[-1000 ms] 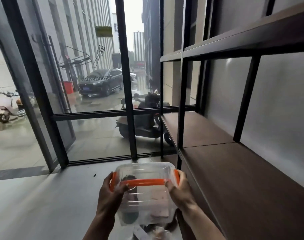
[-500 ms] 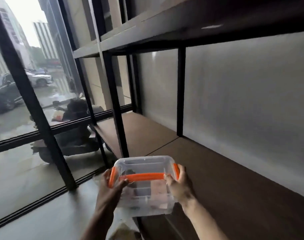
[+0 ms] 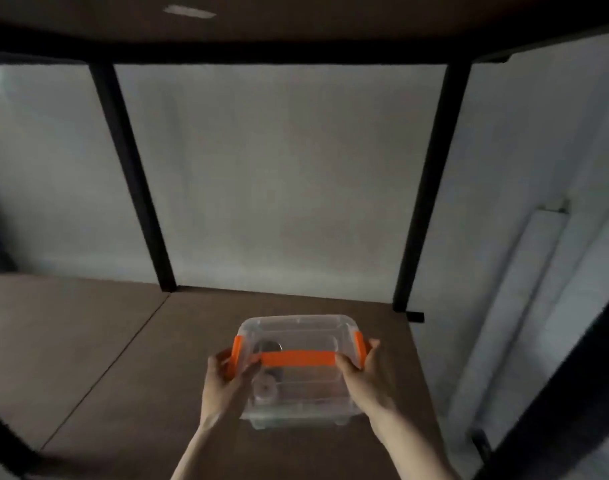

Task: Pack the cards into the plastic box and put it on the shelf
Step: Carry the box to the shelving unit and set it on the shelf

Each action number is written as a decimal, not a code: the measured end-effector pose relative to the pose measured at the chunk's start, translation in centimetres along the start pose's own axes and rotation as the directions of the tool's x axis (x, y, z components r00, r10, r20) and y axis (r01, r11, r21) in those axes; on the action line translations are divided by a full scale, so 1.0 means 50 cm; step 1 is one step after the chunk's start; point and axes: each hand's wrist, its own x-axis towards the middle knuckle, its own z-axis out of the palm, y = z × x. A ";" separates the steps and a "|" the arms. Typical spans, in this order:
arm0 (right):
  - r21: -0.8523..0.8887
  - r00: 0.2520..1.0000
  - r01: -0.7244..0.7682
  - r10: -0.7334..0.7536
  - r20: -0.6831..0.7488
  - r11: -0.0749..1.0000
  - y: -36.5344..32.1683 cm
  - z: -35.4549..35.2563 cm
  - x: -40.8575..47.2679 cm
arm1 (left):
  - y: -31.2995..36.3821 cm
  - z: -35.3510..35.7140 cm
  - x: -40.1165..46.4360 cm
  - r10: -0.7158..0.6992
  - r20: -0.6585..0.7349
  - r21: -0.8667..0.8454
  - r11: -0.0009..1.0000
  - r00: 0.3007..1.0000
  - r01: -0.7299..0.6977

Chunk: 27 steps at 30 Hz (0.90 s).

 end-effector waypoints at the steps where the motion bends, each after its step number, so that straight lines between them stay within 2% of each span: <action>1: -0.043 0.998 -0.016 0.014 -0.055 0.999 0.014 -0.005 0.006 | -0.006 0.013 0.006 -0.028 0.017 -0.017 0.999 0.999 0.028; 6: -0.151 0.986 -0.097 0.074 -0.152 0.984 0.068 -0.017 0.022 | -0.044 0.067 0.028 -0.048 0.142 0.047 0.998 0.989 0.042; 11: -0.176 0.981 -0.180 0.164 -0.105 0.968 0.116 -0.009 0.036 | -0.089 0.100 0.044 -0.110 0.195 0.119 0.989 0.975 0.088; 16: -0.200 0.970 -0.243 0.235 -0.065 0.949 0.160 0.007 0.061 | -0.130 0.119 0.072 -0.130 0.273 0.265 0.963 0.953 0.055; 21: -0.207 0.959 -0.282 0.282 -0.032 0.937 0.193 0.018 0.077 | -0.153 0.134 0.082 -0.129 0.283 0.342 0.939 0.950 0.026; 27: -0.224 0.968 -0.248 0.253 -0.008 0.943 0.210 0.022 0.090 | -0.174 0.144 0.090 -0.129 0.259 0.358 0.933 0.957 0.029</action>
